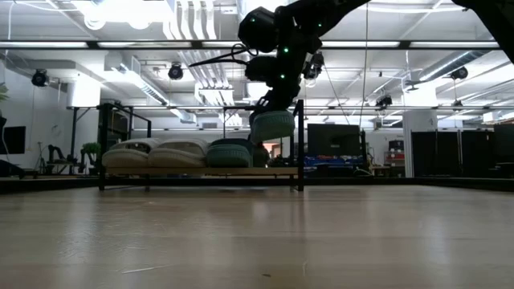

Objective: Pick and place slides into the shelf
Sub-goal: Put the green slipper on the shelf

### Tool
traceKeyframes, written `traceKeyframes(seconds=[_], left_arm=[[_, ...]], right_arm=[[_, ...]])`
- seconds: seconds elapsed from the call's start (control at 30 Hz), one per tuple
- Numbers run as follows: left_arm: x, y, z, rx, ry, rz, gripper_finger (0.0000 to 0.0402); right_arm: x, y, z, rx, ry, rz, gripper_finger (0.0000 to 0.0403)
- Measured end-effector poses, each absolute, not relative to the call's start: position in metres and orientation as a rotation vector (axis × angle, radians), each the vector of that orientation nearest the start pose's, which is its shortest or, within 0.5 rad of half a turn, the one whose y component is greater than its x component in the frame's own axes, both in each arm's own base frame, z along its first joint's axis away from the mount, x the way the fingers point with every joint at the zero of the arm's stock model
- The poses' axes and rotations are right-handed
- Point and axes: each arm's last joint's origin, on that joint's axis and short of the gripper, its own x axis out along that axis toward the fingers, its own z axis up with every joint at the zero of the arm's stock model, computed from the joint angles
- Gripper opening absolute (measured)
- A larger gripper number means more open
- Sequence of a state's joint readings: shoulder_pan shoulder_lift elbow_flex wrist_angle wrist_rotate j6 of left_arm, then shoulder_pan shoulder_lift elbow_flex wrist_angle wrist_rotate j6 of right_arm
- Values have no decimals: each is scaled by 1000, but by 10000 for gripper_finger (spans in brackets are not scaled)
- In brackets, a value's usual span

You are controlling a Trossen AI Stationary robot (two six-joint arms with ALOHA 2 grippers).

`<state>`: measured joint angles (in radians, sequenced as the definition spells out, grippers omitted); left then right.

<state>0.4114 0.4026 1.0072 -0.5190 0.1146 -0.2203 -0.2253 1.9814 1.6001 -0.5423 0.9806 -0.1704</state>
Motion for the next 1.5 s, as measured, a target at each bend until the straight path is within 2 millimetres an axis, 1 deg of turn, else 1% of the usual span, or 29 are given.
traceKeyframes(seconds=[0.1, 0.37, 0.53, 0.67, 0.73, 0.83, 1.1, 1.2, 1.33, 1.5], left_arm=[[39, 13, 404, -197, -115, 286, 125], [39, 13, 403, -207, -105, 287, 125], [39, 13, 401, -213, -86, 289, 125], [39, 13, 399, -217, -71, 291, 125], [39, 13, 399, -217, -71, 291, 125], [39, 13, 399, -217, -72, 292, 125], [39, 13, 399, -218, -72, 292, 125], [39, 13, 399, -219, -72, 291, 125], [39, 13, 399, -218, -73, 292, 125], [39, 14, 399, -217, -73, 297, 125]], right_arm=[[410, -120, 243, -478, 1001, -1011, 8], [409, -125, 240, -454, 1005, -1000, 8], [405, -124, 229, -431, 1013, -1017, 8], [404, -124, 226, -432, 1005, -1025, 8], [406, -124, 223, -435, 996, -1021, 8], [409, -125, 213, -462, 1027, -1004, 8], [413, -125, 197, -497, 1077, -981, 8], [413, -123, 197, -519, 1077, -1009, 8], [412, -123, 205, -527, 1070, -1012, 8], [413, -121, 209, -578, 1086, -1007, 8]])
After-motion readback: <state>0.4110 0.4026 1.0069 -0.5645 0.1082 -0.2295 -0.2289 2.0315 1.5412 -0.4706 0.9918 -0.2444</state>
